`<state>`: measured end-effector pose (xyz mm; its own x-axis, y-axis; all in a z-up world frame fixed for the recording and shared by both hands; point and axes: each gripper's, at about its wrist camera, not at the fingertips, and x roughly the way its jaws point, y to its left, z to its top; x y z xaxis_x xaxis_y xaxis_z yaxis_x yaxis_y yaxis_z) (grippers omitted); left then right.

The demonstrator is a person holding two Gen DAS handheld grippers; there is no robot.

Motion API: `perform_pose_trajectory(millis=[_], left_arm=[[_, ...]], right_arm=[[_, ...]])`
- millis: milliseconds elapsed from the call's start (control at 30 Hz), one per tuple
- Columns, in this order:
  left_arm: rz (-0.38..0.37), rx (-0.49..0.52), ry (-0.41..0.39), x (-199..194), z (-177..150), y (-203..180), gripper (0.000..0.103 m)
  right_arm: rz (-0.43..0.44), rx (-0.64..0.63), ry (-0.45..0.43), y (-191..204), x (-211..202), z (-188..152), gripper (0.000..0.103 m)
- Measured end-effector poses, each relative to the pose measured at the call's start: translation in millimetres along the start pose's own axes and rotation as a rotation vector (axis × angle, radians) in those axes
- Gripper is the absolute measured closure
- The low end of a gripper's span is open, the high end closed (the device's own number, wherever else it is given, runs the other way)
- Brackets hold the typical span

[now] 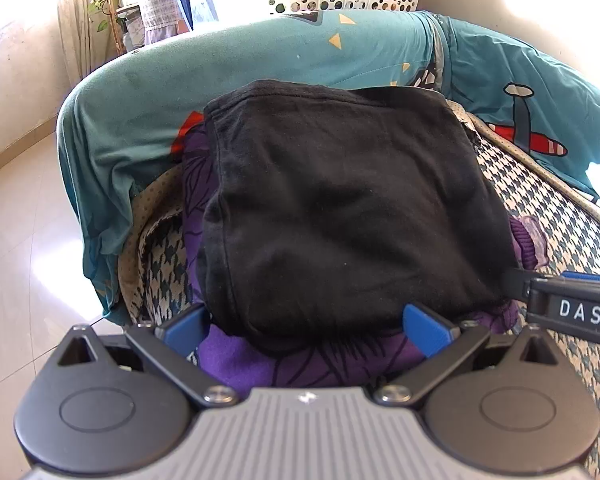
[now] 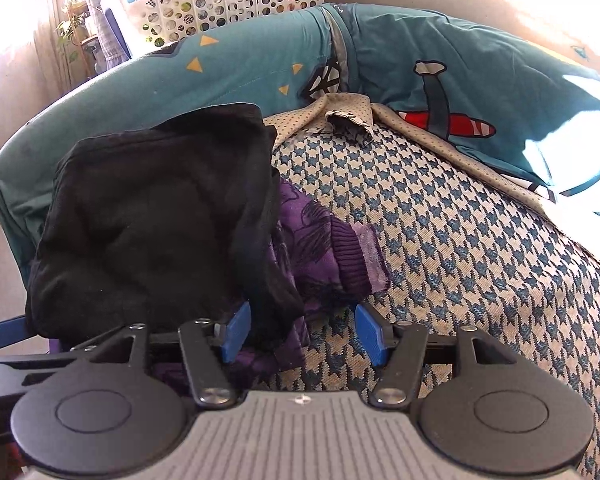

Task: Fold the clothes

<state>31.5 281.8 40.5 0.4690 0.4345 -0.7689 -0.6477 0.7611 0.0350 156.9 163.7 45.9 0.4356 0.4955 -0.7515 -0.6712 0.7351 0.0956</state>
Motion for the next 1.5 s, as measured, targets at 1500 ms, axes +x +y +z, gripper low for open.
perform_pose_trajectory(millis=[1500], left_arm=[[-0.023, 0.042, 0.059, 1.8, -15.3, -12.2, 0.0]], right_arm=[[-0.026, -0.061, 0.062, -5.9, -2.9, -12.8, 0.038]])
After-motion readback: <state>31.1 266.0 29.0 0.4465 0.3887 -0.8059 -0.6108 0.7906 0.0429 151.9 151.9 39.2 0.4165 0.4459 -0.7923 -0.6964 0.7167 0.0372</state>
